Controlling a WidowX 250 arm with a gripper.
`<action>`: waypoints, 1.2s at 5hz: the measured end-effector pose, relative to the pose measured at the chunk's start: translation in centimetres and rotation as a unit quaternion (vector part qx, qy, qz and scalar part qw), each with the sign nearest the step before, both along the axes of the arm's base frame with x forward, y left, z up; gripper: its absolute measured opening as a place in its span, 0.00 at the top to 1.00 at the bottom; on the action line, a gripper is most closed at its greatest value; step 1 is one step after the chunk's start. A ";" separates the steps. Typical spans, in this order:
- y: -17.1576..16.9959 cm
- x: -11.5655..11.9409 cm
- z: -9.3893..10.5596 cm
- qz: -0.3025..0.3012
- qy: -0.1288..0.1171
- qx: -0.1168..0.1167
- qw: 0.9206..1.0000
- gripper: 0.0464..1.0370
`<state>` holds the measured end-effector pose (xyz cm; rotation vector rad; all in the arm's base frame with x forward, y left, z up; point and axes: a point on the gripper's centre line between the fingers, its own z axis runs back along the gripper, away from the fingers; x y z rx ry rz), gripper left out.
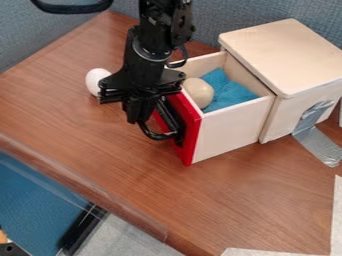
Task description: Open the drawer
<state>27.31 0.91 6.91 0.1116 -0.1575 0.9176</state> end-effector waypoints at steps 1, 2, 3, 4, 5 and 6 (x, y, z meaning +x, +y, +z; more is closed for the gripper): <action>0.0 0.0 0.0 -0.029 0.007 -0.013 0.999 0.94; -0.2 -0.1 -0.1 -0.042 0.012 -0.019 0.999 0.91; -0.3 0.1 0.2 -0.070 0.014 -0.019 0.997 0.71; -0.9 0.4 0.8 -0.089 0.016 0.000 0.996 0.41; -0.7 0.2 1.2 -0.117 0.020 0.009 0.993 0.11; -1.5 0.8 3.6 -0.226 -0.011 0.058 0.972 0.03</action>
